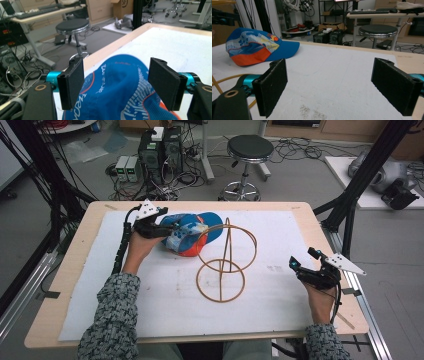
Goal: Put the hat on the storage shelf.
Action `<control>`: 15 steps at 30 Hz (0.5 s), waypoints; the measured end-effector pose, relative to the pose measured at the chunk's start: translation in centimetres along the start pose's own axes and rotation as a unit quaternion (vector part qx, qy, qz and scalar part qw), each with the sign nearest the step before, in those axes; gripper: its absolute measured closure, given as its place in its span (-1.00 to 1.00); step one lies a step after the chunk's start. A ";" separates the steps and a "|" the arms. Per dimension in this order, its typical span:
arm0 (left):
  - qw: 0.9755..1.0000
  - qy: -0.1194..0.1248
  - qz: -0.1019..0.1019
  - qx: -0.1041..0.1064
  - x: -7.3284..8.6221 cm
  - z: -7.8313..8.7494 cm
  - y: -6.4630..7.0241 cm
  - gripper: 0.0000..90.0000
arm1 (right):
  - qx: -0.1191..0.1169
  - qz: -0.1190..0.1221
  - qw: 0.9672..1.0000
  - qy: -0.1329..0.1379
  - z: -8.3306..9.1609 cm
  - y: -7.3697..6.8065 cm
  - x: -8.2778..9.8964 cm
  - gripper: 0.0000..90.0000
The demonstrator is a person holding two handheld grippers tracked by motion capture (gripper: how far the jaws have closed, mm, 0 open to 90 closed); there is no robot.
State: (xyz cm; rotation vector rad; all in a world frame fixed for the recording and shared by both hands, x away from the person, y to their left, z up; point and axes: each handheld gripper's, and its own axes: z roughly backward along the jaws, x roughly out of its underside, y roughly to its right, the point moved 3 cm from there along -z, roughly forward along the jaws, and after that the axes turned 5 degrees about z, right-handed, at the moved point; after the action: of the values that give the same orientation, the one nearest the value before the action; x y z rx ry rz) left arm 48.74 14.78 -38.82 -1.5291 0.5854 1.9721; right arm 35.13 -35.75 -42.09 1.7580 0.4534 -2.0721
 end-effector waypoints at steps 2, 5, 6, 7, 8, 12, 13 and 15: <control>1.000 -0.005 0.000 0.001 0.3 -0.3 -0.1 -0.35 | 0.000 0.000 1.000 -0.001 0.0 0.0 0.0 -0.72; 1.000 -0.007 0.000 0.001 0.6 -0.6 -0.2 -0.35 | -0.001 -0.002 1.000 0.000 0.0 0.0 0.0 -0.72; 1.000 -0.010 0.000 0.000 0.7 -0.6 -0.2 -0.35 | -0.001 -0.002 1.000 0.000 0.0 0.0 0.0 -0.72; 1.000 -0.012 0.003 0.002 0.9 -0.7 -0.3 -0.33 | -0.001 -0.001 1.000 -0.001 0.0 0.0 0.0 -0.72; 1.000 -0.013 0.004 0.003 0.9 -0.7 -0.4 -0.33 | -0.002 -0.001 1.000 -0.002 0.0 0.0 0.0 -0.72; 1.000 -0.021 0.003 0.005 1.2 -0.9 -0.5 -0.26 | -0.003 0.000 1.000 -0.002 0.0 0.0 0.0 -0.72; 1.000 -0.023 0.000 0.005 1.3 -0.9 -0.5 -0.26 | -0.003 0.000 1.000 -0.002 0.0 0.0 0.0 -0.72; 1.000 -0.027 0.000 0.006 1.4 -1.1 -0.5 -0.25 | -0.003 0.001 1.000 -0.003 0.0 0.0 0.0 -0.72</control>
State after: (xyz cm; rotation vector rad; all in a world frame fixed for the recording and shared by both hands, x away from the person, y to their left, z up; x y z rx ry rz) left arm 49.56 14.67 -40.44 -1.4643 0.5753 1.9995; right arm 35.17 -35.75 -42.13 1.7492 0.4548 -2.0716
